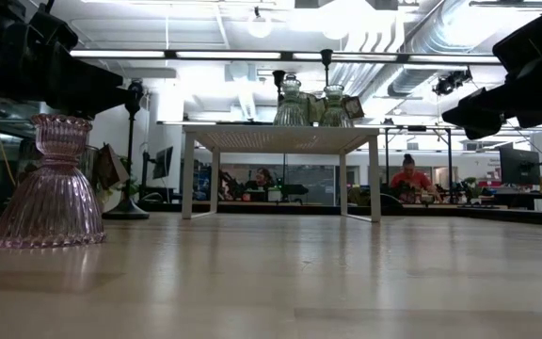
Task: Pick & Place candle stick holders
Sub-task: Put the black candle holder on the shelf
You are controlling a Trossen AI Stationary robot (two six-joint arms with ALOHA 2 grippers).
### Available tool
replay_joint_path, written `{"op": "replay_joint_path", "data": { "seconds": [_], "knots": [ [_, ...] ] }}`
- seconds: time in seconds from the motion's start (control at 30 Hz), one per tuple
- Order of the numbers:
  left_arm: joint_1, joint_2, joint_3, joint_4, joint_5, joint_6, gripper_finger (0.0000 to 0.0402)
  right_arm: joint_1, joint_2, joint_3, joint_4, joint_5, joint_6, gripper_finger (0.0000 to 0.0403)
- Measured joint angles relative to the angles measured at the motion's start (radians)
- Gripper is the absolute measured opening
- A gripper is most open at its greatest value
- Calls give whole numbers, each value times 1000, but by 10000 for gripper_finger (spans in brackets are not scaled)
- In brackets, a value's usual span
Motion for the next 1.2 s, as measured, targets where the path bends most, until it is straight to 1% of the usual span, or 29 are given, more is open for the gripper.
{"op": "replay_joint_path", "data": {
  "seconds": [0.93, 1.0, 1.2],
  "knots": [
    [0, 0, 0, 2, 0, -1, 265, 0, 0, -2, 4, 5, 0, 221],
    [0, 0, 0, 2, 1, -22, 265, 0, 0, -2, 4, 5, 0, 221],
    [0, 0, 3, 0, 1, -146, 265, 0, 0, -2, 5, 5, 0, 221]
  ]
}}
